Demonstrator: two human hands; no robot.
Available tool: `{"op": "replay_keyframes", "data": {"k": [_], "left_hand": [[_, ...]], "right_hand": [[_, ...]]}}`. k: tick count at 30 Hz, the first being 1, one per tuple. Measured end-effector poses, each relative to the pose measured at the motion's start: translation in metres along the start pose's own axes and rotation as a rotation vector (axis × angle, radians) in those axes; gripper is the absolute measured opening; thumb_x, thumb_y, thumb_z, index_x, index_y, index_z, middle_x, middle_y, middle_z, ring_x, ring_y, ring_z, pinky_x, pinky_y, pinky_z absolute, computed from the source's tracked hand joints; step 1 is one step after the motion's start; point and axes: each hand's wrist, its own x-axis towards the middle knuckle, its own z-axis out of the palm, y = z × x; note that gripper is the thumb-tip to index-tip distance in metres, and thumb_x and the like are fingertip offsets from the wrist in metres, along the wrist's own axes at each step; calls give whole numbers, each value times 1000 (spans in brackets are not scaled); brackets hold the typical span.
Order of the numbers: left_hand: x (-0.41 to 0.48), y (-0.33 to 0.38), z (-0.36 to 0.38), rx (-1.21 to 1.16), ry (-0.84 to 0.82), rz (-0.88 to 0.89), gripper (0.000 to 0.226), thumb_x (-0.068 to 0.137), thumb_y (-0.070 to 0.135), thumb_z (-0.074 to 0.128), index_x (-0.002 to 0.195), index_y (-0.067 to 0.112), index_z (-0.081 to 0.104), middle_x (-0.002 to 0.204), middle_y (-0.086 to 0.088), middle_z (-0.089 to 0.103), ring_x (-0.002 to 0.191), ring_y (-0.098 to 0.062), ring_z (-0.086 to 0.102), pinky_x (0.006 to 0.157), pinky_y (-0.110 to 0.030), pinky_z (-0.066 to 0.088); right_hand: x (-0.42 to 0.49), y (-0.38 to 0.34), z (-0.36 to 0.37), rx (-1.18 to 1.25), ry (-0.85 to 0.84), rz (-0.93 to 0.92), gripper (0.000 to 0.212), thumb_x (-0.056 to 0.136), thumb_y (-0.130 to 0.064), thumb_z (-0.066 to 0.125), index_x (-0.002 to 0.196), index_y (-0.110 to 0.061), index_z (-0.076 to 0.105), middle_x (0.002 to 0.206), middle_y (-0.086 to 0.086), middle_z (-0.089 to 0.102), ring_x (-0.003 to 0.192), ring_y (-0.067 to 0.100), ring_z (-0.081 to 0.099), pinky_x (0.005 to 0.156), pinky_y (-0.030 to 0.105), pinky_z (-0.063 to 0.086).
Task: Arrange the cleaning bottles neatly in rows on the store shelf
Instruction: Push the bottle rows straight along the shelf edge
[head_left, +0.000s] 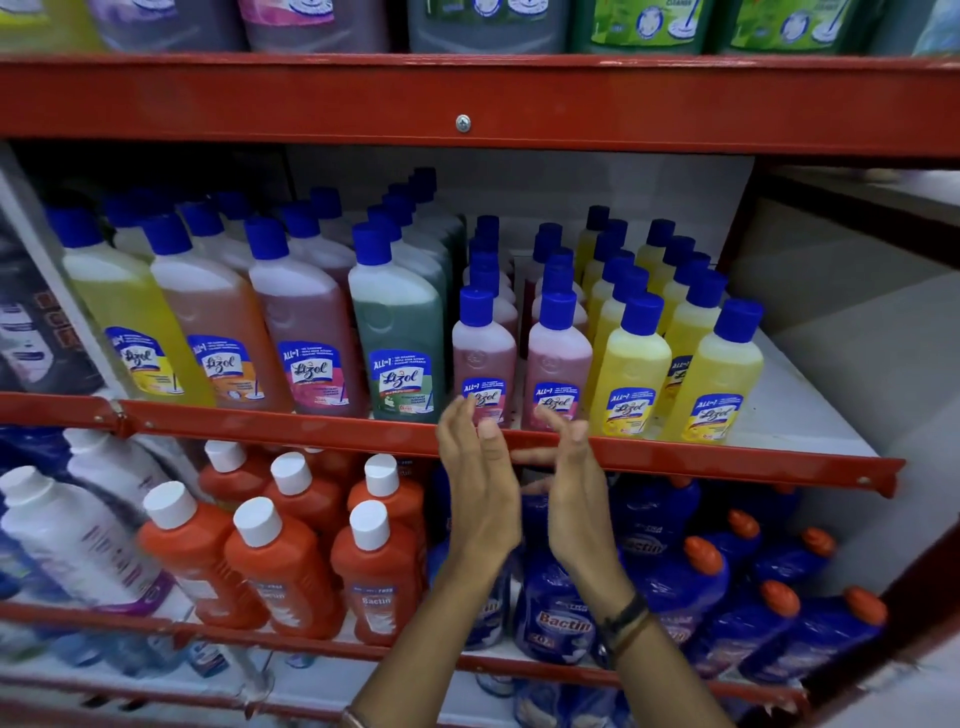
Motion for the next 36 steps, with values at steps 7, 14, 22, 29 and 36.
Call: {"op": "replay_keyframes", "data": {"k": [7,14,22,29,36], "left_hand": [[2,54,-47,6,-45,-9,113,58,91,1,147,22,13,152,8,18,140,-4,13,113,-24,10],[10,42,-53,82,-124,8,105,65,86,1,145,21,19,156,0,21,137,-2,16,109,-19,10],[10,36,-60,134,-223,22,100,69,82,0,146,20,13,157,0,16,144,-10,10,120,-36,7],[8,29,-88,71,22,290,84,82,72,12,138,14,35,143,0,34,131,2,27,105,-4,16],[41,31,-125,17,-79,119,106,65,86,4,146,18,6,156,4,8,142,-5,2,117,-27,3]], "right_hand": [[16,32,34,-29,-116,192,108,52,-98,10,144,-42,16,151,6,39,134,27,43,108,53,38],[24,46,42,-35,-44,217,98,57,-96,8,142,-47,18,130,7,52,128,37,48,107,57,38],[26,51,46,-28,1,196,103,56,-97,11,142,-44,21,141,18,50,128,31,50,106,52,41],[3,44,72,-94,249,-135,92,74,-85,15,137,-23,41,142,-1,46,123,21,53,100,47,46],[26,29,112,-141,-57,-29,111,61,-91,7,149,-23,12,159,-6,13,145,6,12,121,37,10]]}}
